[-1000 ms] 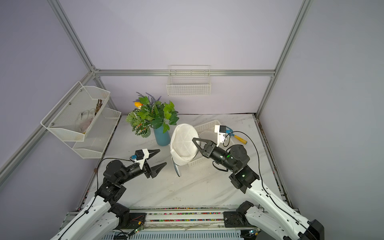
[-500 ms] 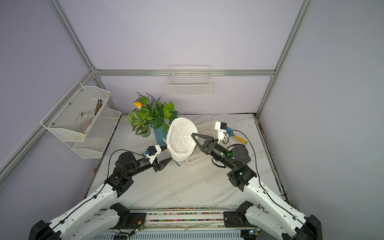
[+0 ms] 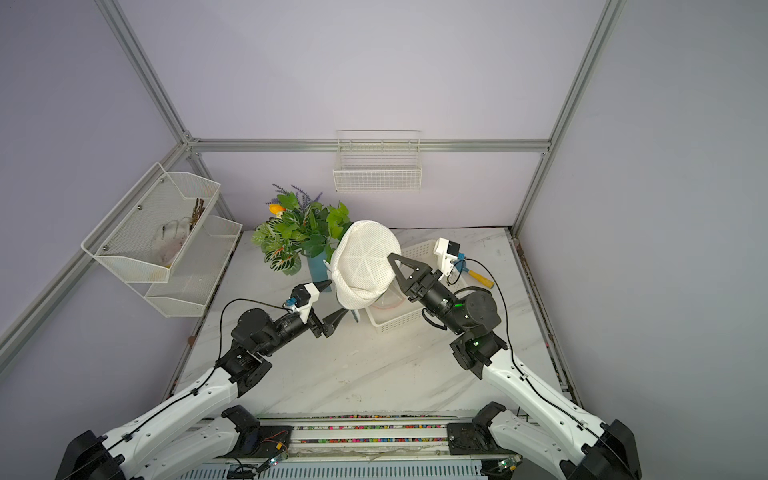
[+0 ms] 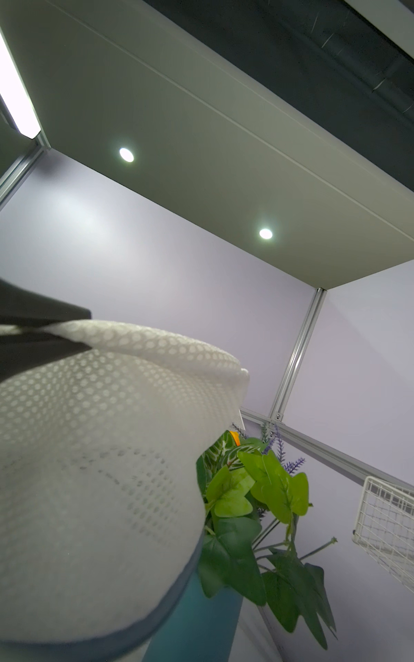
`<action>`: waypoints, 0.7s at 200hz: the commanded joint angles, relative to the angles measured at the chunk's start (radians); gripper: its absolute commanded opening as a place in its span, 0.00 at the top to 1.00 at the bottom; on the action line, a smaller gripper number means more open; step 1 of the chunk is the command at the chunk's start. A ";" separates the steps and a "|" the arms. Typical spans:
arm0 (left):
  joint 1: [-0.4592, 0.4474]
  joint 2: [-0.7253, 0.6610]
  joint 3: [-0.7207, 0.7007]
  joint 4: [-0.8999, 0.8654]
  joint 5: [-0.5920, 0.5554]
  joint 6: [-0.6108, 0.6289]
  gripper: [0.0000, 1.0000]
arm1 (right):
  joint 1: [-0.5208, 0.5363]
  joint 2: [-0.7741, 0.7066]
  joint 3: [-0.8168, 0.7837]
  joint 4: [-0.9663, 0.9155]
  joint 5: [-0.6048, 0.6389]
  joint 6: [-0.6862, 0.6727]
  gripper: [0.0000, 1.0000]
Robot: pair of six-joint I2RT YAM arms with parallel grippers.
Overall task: Turn the laundry bag inside out
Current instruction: Turn over the laundry bag.
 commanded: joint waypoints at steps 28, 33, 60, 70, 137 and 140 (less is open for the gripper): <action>-0.012 -0.001 -0.034 0.128 -0.061 -0.104 0.11 | 0.006 -0.002 -0.022 0.086 0.108 0.010 1.00; -0.013 -0.007 -0.038 0.127 -0.069 -0.108 0.11 | 0.006 -0.003 -0.020 0.087 0.118 0.007 1.00; -0.027 -0.040 -0.064 0.105 -0.111 -0.118 0.12 | 0.006 0.017 -0.010 0.106 0.160 0.002 1.00; -0.030 -0.050 -0.069 0.100 -0.118 -0.117 0.12 | 0.006 0.029 0.000 0.114 0.161 0.002 1.00; -0.040 0.024 -0.018 0.155 -0.086 -0.105 0.13 | 0.013 0.064 0.041 0.133 0.146 0.020 1.00; -0.041 0.031 -0.014 0.158 -0.086 -0.107 0.13 | 0.014 0.063 0.041 0.135 0.146 0.020 1.00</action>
